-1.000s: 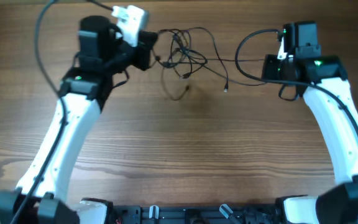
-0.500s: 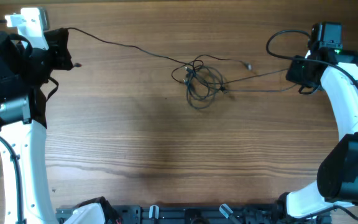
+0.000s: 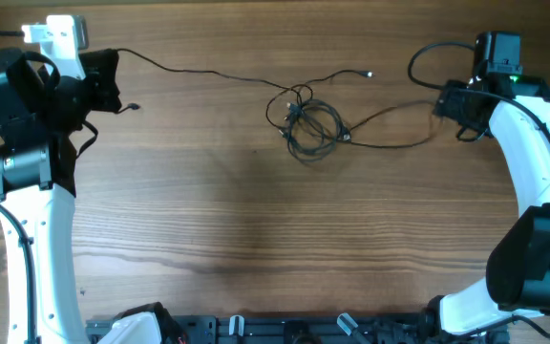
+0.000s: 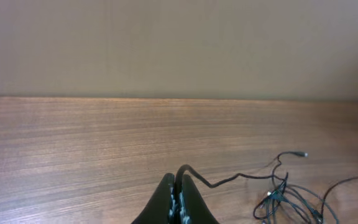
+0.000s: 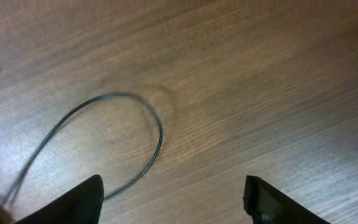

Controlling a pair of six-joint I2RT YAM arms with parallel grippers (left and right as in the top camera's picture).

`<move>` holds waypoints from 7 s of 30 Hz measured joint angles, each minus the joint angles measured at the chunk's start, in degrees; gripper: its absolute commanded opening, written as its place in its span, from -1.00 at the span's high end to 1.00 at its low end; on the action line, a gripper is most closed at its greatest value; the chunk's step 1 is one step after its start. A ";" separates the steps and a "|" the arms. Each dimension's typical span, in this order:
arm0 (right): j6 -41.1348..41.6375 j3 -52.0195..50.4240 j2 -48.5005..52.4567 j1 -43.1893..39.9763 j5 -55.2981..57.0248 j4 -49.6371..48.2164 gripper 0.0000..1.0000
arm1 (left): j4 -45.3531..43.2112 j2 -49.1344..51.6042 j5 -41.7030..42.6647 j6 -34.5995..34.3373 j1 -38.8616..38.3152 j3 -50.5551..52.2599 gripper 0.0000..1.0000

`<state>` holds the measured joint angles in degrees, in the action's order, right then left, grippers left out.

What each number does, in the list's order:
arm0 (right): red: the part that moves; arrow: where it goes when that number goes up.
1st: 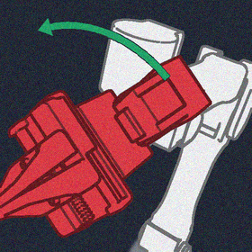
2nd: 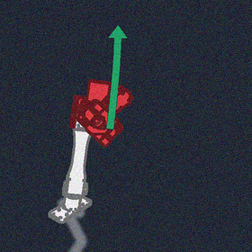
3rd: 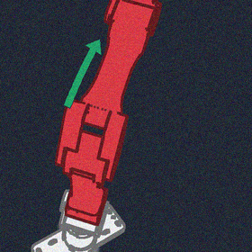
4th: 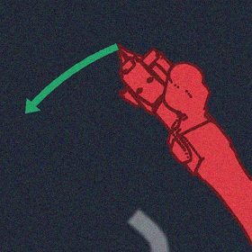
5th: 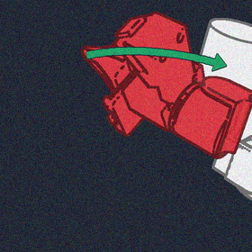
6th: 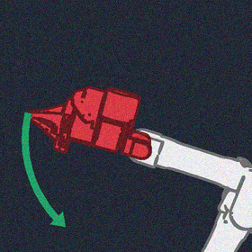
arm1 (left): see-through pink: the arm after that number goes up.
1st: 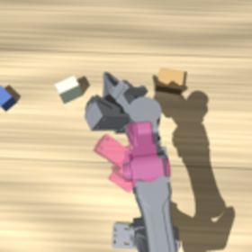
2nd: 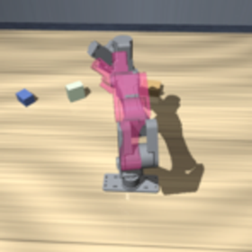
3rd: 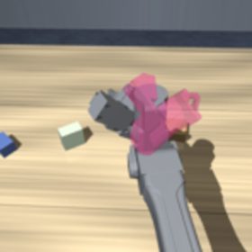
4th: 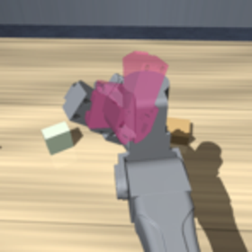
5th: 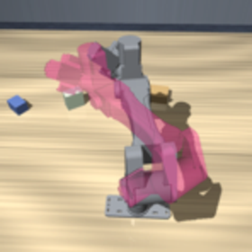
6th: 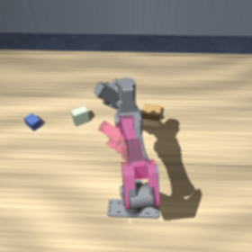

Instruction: Untangle cables

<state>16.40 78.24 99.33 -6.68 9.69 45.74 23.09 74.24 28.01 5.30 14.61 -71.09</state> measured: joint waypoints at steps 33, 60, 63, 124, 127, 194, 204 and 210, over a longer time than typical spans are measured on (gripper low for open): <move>10.58 -0.15 15.10 27.21 -14.34 -10.73 0.91 | 0.55 0.00 6.01 -0.02 -7.87 0.00 0.86; 7.30 -0.85 -19.04 27.21 -15.41 1.27 0.91 | -4.24 23.32 6.25 -0.26 -35.32 0.00 0.06; 6.01 -0.85 -20.55 27.21 -16.11 3.48 0.91 | -9.60 26.03 4.09 -1.92 -36.48 0.00 -0.33; 4.92 -0.85 -29.83 27.21 -24.57 9.05 0.91 | -27.23 38.03 7.13 8.90 -33.94 -0.02 0.92; 6.38 -0.85 -29.86 27.21 -16.74 10.69 0.91 | -24.22 32.57 6.71 8.52 -29.31 -0.02 0.92; 13.20 -0.90 -1.88 30.18 5.62 4.07 -0.51 | 1.18 5.99 4.87 8.02 -6.45 -0.09 0.89; -26.49 -1.07 -1.77 27.52 -34.14 -2.10 -0.53 | -1.09 5.99 4.63 7.85 -21.59 -0.09 0.89; -38.14 -1.07 -1.77 27.52 -49.31 -0.57 -0.56 | -2.43 6.12 1.01 7.63 -25.29 -0.09 0.88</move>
<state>-21.74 77.17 97.56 20.84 -39.62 45.17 20.67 80.36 29.02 12.93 -10.68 -71.18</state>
